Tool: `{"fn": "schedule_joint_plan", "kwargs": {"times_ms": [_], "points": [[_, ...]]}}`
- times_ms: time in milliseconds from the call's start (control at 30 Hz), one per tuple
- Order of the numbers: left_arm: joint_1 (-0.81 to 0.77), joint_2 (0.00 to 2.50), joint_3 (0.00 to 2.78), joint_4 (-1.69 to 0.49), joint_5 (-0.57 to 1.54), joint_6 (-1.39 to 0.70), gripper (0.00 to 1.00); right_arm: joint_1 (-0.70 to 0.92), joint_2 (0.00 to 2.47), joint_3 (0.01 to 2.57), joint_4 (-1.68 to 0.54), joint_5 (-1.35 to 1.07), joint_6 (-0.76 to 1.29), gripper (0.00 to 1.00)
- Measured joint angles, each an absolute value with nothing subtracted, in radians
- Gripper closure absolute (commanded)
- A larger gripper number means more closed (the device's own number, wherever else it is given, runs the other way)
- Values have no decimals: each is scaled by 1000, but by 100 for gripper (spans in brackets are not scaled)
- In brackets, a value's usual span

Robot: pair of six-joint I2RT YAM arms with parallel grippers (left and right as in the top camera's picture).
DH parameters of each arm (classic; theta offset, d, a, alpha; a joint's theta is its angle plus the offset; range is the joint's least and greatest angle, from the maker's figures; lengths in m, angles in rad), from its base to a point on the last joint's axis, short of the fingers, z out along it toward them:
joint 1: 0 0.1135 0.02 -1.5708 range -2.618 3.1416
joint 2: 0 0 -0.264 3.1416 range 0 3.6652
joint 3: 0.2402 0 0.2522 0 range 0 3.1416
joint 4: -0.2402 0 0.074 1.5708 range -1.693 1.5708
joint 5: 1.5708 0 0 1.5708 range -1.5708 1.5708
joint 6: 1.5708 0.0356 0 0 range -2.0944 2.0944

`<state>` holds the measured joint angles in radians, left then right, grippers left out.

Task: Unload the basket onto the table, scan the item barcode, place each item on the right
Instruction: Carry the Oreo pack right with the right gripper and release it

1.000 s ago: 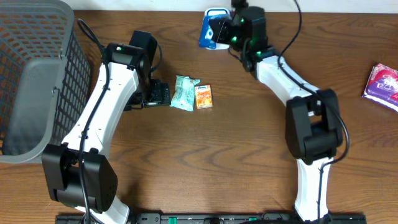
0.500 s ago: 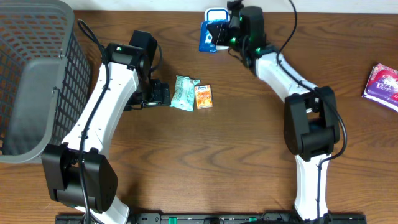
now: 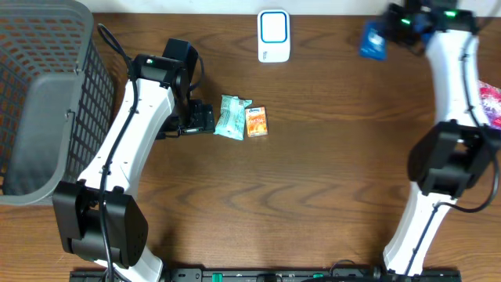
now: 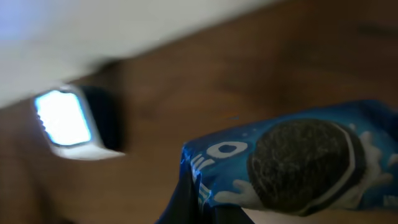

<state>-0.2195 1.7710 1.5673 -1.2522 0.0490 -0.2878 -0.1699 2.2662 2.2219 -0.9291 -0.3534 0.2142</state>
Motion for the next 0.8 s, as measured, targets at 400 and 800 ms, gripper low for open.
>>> {"fn": "schedule_joint_plan", "kwargs": {"times_ms": [400,800], "points": [[-220,1771,1567,-1252,49,-288,2,-388,2265,2022,-1046,73,66,1],[-220,1771,1567,-1252,49,-288,2,-356,2257,1989,-1063,-231,63,1]]}}
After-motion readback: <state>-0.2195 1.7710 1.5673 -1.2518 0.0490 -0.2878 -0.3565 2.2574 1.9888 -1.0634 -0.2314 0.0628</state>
